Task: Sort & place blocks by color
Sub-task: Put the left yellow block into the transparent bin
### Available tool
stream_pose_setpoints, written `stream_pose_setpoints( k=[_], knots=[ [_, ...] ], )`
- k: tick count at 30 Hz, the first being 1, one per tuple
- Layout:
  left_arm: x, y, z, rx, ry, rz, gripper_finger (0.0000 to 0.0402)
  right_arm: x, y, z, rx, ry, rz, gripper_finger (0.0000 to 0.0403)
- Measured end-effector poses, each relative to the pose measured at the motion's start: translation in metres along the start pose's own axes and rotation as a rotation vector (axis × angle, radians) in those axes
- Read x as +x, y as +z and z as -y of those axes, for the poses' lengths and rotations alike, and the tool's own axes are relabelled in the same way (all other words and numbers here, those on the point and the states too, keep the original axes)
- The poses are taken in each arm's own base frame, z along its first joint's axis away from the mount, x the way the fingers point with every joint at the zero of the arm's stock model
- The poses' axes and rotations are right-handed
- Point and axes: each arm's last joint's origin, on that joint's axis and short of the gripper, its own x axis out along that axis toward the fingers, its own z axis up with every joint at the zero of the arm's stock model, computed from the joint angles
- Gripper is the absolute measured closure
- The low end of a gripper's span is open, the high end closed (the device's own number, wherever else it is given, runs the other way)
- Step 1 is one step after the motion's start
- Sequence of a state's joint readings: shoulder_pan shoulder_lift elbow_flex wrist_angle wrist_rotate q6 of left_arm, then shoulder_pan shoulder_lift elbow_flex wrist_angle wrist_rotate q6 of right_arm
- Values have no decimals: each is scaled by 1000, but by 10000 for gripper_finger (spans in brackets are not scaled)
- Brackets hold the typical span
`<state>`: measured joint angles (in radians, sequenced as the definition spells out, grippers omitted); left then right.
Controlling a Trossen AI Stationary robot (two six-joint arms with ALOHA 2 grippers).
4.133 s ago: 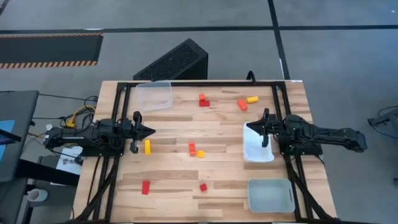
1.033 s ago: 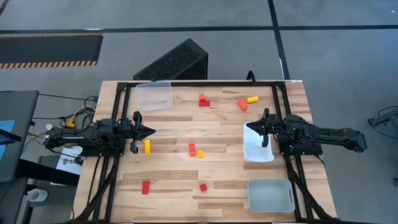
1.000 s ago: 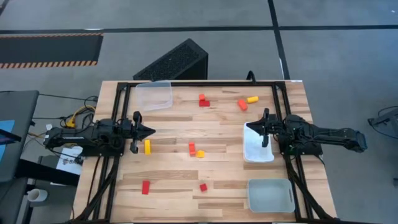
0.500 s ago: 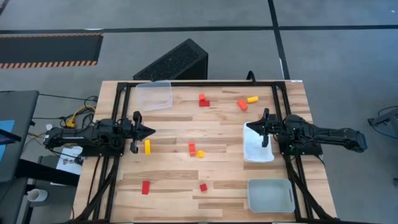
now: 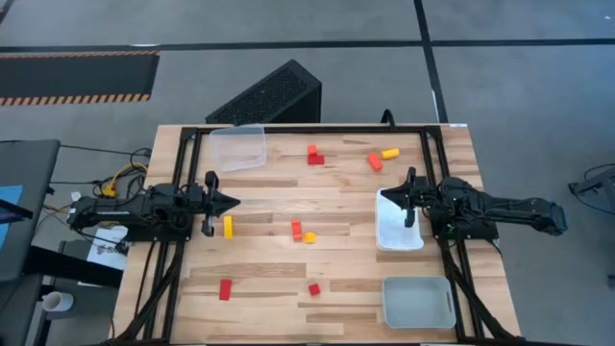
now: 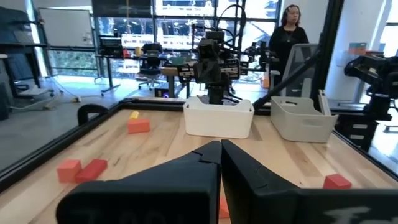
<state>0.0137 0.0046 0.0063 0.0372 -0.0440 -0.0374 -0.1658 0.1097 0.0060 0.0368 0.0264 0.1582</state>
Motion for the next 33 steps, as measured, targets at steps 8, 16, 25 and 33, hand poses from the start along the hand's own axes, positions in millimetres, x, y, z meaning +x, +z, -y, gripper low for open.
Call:
stream_pose_setpoints(
  k=[8, 16, 25, 33],
  knots=[
    [0, 0, -1, 59, 24, 3, 401, 0, 0, 0, 0, 0, 0, 361],
    [0, 1, -2, 228, 56, 5, 401, 0, 0, 0, 0, 0, 0, 361],
    [-1, 7, -5, 209, 184, 55, 401, 0, 0, 0, 0, 0, 0, 361],
    [0, 13, -4, 97, 162, 98, 401, 0, 0, 0, 0, 0, 0, 361]
  ],
)
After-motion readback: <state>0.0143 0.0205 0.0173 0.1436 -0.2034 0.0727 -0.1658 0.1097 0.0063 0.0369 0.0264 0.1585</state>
